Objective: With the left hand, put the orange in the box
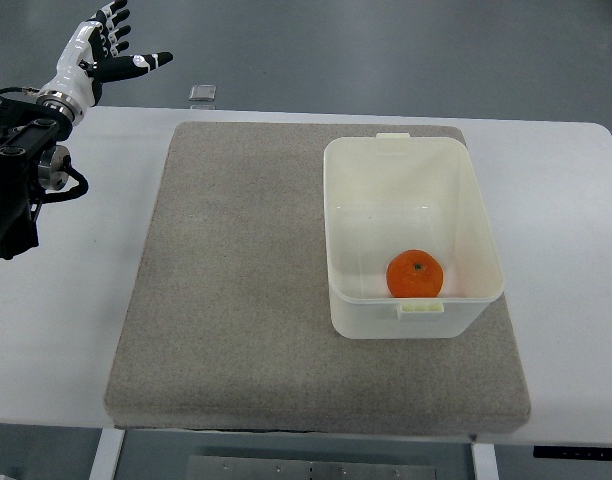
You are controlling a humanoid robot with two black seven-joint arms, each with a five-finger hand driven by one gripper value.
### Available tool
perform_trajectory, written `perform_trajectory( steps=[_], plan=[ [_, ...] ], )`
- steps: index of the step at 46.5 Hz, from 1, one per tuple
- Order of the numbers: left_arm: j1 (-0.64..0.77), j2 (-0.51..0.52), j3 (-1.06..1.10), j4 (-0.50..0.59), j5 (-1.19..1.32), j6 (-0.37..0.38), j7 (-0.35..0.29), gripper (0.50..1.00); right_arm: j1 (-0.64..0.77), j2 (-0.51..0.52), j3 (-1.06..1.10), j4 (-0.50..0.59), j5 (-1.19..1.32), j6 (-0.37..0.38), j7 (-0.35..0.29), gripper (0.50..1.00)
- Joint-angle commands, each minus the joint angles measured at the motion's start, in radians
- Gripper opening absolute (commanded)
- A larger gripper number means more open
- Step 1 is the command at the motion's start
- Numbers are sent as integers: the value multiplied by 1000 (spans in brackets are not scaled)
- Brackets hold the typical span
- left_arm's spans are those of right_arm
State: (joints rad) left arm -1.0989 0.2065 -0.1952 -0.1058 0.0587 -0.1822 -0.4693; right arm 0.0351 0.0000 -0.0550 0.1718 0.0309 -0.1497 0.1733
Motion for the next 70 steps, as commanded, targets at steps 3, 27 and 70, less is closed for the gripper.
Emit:
perform_trajectory(
  steps=[3, 27, 70],
  plan=[
    [14, -27, -67, 0, -25, -17, 35, 994, 0, 0, 0, 0, 0, 1, 0, 926],
    [82, -78, -259, -8, -146, -206, 110, 996, 0, 0, 0, 0, 0, -1, 0, 926],
    [44, -133, -317, -6, -174, -157, 100, 996, 0, 0, 1, 0, 0, 1, 0, 926]
  ],
)
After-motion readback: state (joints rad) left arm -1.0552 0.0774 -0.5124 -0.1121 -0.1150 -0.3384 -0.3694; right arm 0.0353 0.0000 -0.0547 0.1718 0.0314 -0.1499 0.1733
